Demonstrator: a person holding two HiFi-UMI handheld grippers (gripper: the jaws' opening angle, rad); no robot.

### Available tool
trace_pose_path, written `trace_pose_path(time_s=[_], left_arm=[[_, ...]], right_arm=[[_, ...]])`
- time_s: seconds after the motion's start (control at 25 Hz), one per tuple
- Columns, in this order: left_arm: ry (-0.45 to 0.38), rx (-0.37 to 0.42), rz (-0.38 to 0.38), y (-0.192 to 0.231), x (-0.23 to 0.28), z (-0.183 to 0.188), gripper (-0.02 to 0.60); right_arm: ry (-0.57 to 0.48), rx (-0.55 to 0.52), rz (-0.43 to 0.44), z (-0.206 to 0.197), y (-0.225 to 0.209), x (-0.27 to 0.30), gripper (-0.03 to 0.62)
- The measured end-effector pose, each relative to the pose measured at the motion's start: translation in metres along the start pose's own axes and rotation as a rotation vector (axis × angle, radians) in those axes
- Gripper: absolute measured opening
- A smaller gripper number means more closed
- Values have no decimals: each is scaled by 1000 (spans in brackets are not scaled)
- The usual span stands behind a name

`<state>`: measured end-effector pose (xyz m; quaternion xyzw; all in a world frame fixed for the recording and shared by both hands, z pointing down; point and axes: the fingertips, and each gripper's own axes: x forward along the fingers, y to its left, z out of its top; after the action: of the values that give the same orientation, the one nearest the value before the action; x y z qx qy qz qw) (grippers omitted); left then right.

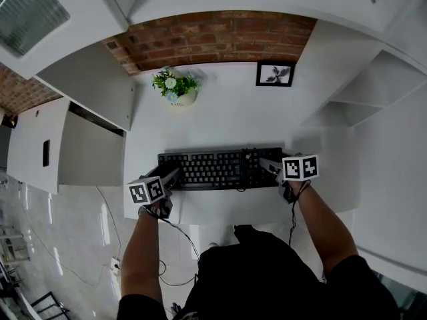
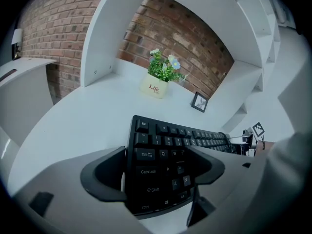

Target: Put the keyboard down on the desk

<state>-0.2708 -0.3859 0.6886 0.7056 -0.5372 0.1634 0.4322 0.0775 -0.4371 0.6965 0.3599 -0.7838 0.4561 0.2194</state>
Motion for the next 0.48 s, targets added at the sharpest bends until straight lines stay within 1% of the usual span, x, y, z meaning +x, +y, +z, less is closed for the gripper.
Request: trace_pose_path(time_s=[0.12,0.2,0.28,0.36,0.48], left_arm=[[-14,18,51,4,-1,0,368],[-31,77,106,6,-2,3,367],[-41,134,135,5,-4,6,367],[-51,150,147,4,-7,8,367],[-73,144,152,4,-11,10,367]], right_arm=[[-15,-30,-87,2,-6,0,337],[-26,-67,-160,2,-11,1,342],[-35,-113,-219,3,-12,0,342],[-41,-133,-245,4,-11,-1,342],[-53,-137,-251,4,-11,-3,342]])
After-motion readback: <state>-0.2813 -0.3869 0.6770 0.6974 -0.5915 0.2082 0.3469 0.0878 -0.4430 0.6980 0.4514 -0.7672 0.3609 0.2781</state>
